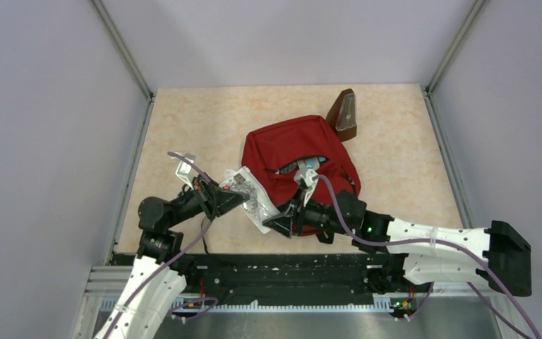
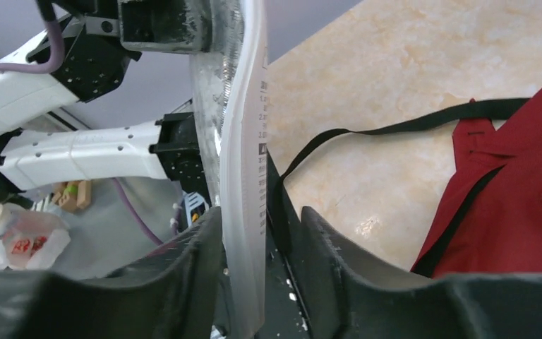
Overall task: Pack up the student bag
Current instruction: Pick up the stationery from the center of the board.
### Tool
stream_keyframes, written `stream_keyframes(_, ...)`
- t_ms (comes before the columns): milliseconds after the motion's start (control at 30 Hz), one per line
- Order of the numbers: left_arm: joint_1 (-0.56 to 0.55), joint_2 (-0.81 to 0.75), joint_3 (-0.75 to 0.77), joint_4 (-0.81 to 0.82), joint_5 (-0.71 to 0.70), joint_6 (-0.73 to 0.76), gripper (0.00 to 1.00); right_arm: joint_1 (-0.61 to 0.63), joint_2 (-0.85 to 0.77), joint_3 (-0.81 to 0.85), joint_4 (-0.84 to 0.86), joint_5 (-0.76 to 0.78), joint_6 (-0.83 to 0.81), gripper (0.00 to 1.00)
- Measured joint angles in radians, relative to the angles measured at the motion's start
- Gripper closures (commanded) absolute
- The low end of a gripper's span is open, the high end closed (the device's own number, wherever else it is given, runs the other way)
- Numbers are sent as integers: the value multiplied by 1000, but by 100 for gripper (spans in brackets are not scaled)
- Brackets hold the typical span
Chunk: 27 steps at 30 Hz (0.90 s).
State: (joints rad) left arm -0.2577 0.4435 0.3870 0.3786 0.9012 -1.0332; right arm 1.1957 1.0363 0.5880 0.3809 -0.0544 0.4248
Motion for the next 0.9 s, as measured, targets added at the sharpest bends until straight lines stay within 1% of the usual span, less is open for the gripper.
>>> stream_keyframes(100, 2, 3, 3, -1, -5, 8, 100, -21, -2, -17, 60, -64, 51, 98)
stream_keyframes(133, 2, 5, 5, -1, -6, 13, 91, -31, -3, -27, 87, -84, 72, 100)
stream_keyframes(200, 2, 14, 6, -6, -4, 23, 58, -53, -9, -59, 142, -128, 129, 100)
stream_keyframes(233, 2, 21, 8, -15, -4, 37, 42, -60, -13, -68, 153, -137, 150, 100)
stream_keyframes(267, 1, 31, 18, -53, -6, 55, 29, -75, -21, -77, 151, -142, 173, 100)
stream_keyframes(300, 1, 39, 28, -85, -14, 96, 21, -93, -31, -83, 140, -135, 191, 100)
stream_keyframes(333, 0, 48, 44, -137, -34, 140, 16, -118, -44, -85, 115, -124, 211, 100)
stream_keyframes(433, 0, 92, 99, -278, -124, 286, 13, -251, -105, -98, 16, -97, 277, 100)
stream_keyframes(500, -9, 118, 113, -323, -188, 351, 13, -389, -174, -123, -70, -95, 325, 100)
stream_keyframes(567, -33, 150, 114, -346, -257, 405, 13, -489, -237, -138, -158, -90, 359, 100)
stream_keyframes(600, -52, 167, 114, -349, -287, 426, 13, -518, -264, -143, -192, -88, 368, 100)
stream_keyframes(667, -114, 216, 118, -350, -373, 472, 13, -560, -325, -154, -270, -90, 393, 100)
stream_keyframes(767, -254, 316, 152, -352, -519, 555, 13, -582, -409, -186, -355, -101, 445, 100)
stream_keyframes(900, -415, 525, 243, -334, -715, 664, 12, -583, -534, -296, -395, -122, 552, 100)
